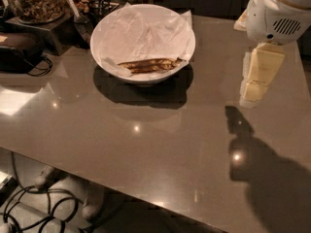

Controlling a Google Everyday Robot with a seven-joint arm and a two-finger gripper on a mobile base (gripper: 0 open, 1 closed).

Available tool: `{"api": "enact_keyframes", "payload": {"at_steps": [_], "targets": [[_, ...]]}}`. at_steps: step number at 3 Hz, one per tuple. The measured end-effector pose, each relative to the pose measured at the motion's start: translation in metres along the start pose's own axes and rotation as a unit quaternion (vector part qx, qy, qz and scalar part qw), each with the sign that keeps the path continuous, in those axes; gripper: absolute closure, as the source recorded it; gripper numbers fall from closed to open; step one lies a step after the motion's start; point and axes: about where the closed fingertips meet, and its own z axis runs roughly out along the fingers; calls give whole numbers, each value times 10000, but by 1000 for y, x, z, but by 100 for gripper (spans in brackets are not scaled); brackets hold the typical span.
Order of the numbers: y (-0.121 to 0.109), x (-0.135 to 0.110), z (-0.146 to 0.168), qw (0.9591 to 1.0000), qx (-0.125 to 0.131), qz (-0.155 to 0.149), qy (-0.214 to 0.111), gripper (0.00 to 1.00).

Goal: Pick banana from white bowl

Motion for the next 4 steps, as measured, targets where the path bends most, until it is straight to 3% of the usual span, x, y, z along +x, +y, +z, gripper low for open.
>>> {"api": "enact_keyframes", "payload": {"at_steps": [1, 2, 3, 4], "targets": [[-20, -18, 10, 9996, 5, -57, -260, 0], [-57, -37, 27, 9997, -15, -59, -221, 0], [-89, -67, 43, 9997, 6, -245, -35, 0], [-93, -75, 43, 9995, 98, -281, -119, 0]]}}
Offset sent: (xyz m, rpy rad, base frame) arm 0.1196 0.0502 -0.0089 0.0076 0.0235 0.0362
